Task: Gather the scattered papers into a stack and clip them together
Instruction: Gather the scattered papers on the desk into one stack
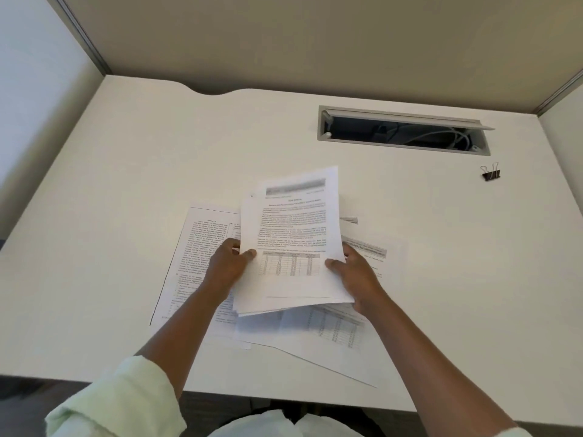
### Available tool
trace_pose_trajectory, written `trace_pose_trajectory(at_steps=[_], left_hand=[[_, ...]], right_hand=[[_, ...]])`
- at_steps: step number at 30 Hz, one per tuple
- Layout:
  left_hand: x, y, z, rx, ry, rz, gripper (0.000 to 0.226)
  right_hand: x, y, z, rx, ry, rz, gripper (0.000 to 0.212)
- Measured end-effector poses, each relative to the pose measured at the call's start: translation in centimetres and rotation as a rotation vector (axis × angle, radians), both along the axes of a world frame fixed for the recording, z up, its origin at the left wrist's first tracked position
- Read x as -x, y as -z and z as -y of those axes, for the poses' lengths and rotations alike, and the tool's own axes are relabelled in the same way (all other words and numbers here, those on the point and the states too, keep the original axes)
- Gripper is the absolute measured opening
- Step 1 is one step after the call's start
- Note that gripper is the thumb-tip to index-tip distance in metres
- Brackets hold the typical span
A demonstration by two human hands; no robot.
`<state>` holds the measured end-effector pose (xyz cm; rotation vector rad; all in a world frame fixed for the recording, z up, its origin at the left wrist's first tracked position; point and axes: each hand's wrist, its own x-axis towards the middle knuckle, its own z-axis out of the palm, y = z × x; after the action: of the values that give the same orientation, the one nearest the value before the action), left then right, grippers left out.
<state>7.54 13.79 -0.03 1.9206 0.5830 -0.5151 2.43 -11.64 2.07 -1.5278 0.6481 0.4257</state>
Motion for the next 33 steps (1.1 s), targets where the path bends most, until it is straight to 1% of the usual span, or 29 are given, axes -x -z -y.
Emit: trace_pose_trajectory(at_steps=[2,3,4,6,7,8,10,11,13,16,18,20,21,23,25,28,30,33], left_hand=[[0.4,-0.6,-0.2,-0.006,-0.055,0.012,0.041],[0.7,-1.0,-0.2,0.056,-0.077,-0.015,0.047],[0.8,-1.3,-0.1,0.167,-0.098,-0.062,0.049],[1.1,-2.2,0.5,0.436,-0.098,-0.135,0.039],[1.4,-2.3,1.0,0.522,-0.08,-0.134,0.037],[1.7,-2.5,1.7,0.545,-0.03,-0.111,0.043],[2.6,-2.4,3.1,0.47,0.085,-0.052,0.057],[3.3,-2.4,3.8,0.433,0.148,-0.039,0.06],[4.7,-2.7,5.3,0.409,0.239,-0.036,0.057],[6.5,-3.1,8.2,0.312,0.417,-0.008,0.048],[6.9,-2.8,9.7,0.147,0.532,0.065,0.04],[6.6,-2.0,11.0,-0.062,0.587,0.19,0.04],[6.2,-1.5,11.5,-0.171,0.614,0.267,0.047],[5.0,-0.3,12.2,-0.381,0.685,0.352,0.07],[3.5,0.4,12.8,-0.507,0.734,0.313,0.098],[1.9,1.2,14.1,-0.599,0.825,0.252,0.134],[1.8,2.1,14.5,-0.637,0.89,0.239,0.147],[2.4,3.2,14.8,-0.641,0.878,0.24,0.15]], right_hand=[[0.5,-0.2,1.0,-0.078,0.053,0.038,0.038],[0.9,-0.2,1.6,-0.121,0.076,0.053,0.04],[1.4,-0.4,2.1,-0.161,0.095,0.067,0.043],[2.7,-1.0,2.8,-0.215,0.101,0.081,0.044],[3.4,-1.3,3.2,-0.22,0.094,0.076,0.044],[4.1,-1.7,3.5,-0.226,0.09,0.064,0.044],[5.6,-1.8,4.6,-0.249,0.099,0.034,0.041],[6.3,-1.5,5.3,-0.269,0.126,0.017,0.039],[7.5,-0.8,7.1,-0.288,0.194,-0.013,0.037],[9.2,0.5,9.9,-0.188,0.207,-0.05,0.04],[10.2,1.2,11.6,-0.139,0.224,-0.062,0.041],[11.2,1.8,13.5,-0.105,0.278,-0.071,0.043],[11.6,2.0,14.5,-0.097,0.306,-0.072,0.044],[12.2,2.2,16.0,-0.094,0.349,-0.079,0.046],[12.9,2.1,17.1,-0.108,0.37,-0.088,0.044],[13.7,2.0,18.7,-0.129,0.392,-0.102,0.041],[14.2,2.2,19.4,-0.137,0.407,-0.116,0.041],[14.7,2.5,20.2,-0.138,0.39,-0.13,0.041]])
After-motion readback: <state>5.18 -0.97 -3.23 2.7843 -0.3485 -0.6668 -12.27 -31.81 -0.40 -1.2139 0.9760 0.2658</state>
